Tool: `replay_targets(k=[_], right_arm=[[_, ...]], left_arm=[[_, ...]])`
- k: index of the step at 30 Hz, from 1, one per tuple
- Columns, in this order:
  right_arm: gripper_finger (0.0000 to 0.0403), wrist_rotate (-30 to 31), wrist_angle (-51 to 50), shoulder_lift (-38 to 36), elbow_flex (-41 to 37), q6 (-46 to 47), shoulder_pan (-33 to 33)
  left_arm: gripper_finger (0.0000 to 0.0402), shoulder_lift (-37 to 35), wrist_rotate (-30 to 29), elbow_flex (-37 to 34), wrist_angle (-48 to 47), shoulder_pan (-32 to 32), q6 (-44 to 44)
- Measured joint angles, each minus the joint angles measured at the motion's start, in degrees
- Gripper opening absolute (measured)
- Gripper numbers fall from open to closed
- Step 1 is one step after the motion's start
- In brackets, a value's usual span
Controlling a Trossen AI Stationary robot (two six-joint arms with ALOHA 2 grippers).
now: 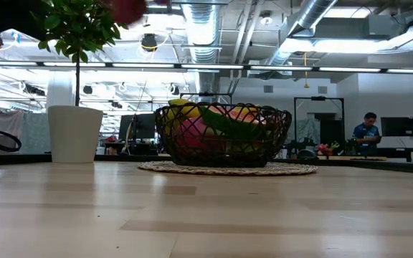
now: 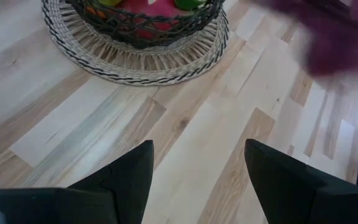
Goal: Build produce basket
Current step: Put the purple garlic into the basket
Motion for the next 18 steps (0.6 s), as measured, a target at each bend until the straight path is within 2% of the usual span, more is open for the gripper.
replay_targets(k=[6, 13, 18], right_arm=[[0.0193, 0.0, -10.4, -1.9, 0.0, 7.9, -2.3], [0.0191, 1.2, -16.3, -1.9, 0.0, 12.8, -3.1], [0.0193, 3.6, -16.7, -1.9, 0.0, 14.1, -4.4]], left_arm=[[0.0237, 0.0, -0.1, 0.0, 0.0, 0.0, 0.0], [0.0237, 0.0, -1.9, 0.0, 0.0, 0.0, -0.3], [0.0237, 0.0, -1.9, 0.0, 0.0, 0.0, -0.4]])
